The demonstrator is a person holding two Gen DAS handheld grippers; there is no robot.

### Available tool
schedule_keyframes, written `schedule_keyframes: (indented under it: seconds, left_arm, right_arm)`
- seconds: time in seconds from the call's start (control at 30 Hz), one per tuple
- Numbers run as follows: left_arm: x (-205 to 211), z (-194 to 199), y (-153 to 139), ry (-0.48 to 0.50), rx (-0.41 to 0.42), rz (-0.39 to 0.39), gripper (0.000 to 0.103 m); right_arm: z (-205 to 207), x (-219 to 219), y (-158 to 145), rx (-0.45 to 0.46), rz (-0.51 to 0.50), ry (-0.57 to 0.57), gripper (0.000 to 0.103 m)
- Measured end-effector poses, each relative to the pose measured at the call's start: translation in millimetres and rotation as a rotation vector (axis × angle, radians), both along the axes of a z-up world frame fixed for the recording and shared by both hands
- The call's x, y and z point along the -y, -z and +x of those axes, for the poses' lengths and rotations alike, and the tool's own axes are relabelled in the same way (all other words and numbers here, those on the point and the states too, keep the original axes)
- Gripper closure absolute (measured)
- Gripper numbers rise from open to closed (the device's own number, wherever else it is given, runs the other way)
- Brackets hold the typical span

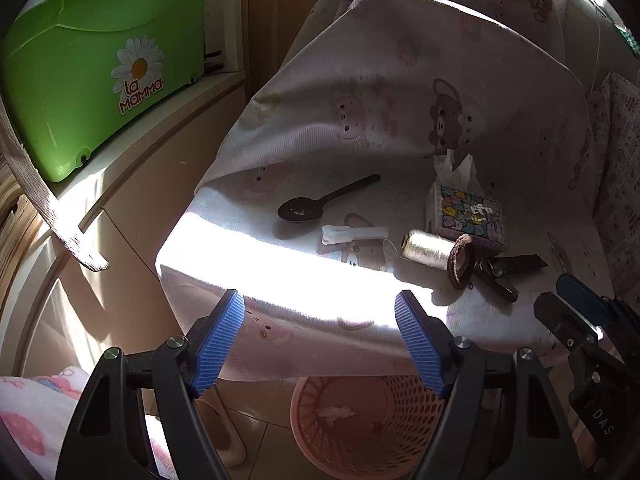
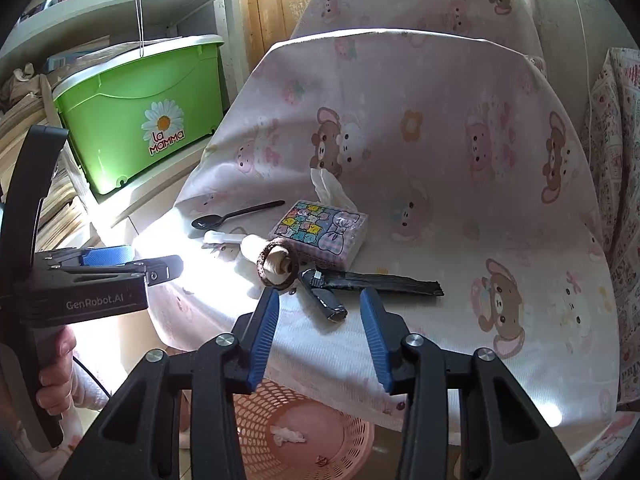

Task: Collect trash
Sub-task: 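Raise both open tools back over the table items, then close the right tool on the small black hair clip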

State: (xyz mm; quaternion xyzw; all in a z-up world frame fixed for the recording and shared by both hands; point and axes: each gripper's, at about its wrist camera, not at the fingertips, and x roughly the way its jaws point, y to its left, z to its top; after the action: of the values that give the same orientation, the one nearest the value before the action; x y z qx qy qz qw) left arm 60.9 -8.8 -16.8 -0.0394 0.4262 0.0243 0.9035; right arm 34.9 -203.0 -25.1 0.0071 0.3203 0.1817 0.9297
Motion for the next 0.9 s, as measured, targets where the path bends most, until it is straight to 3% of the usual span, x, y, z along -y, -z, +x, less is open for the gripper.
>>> schedule_keyframes:
  seconds: [0.13,0.47,0.53,0.7,0.73,0.9]
  left_arm:
    - [7.1,2.8,0.9,0.012,0.008,0.020,0.035]
    - [7.8,12.1,4.0,0.010,0.006,-0.019,0.049]
    - [11.4,13.3,3.7,0.027,0.010,-0.019,0.051]
    - [22.1,13.2,5.3,0.068,0.007,-0.026,0.056]
    - [24.7,12.8,5.9,0.075,0.005,-0.027,0.057]
    - [28.9,10.9,5.7,0.105,-0.001,-0.087,0.060]
  right_arm:
    - [11.2,-4.8,6.9,0.011,-0.027,-0.008,0.067]
    - [25.5,-13.7,24.8,-0.027,-0.054,-0.048,0.078]
    - [24.9,-16.1,25.7,-0.028,-0.064,-0.058,0.087]
    - [22.1,-18.4,25.5,-0.025,-0.075,-0.063,0.095]
    - [21.1,-17.9,24.6,-0.027,-0.068,-0.068,0.102]
    - [12.5,-11.9,16.0,-0.030,-0.018,-0.082,0.102]
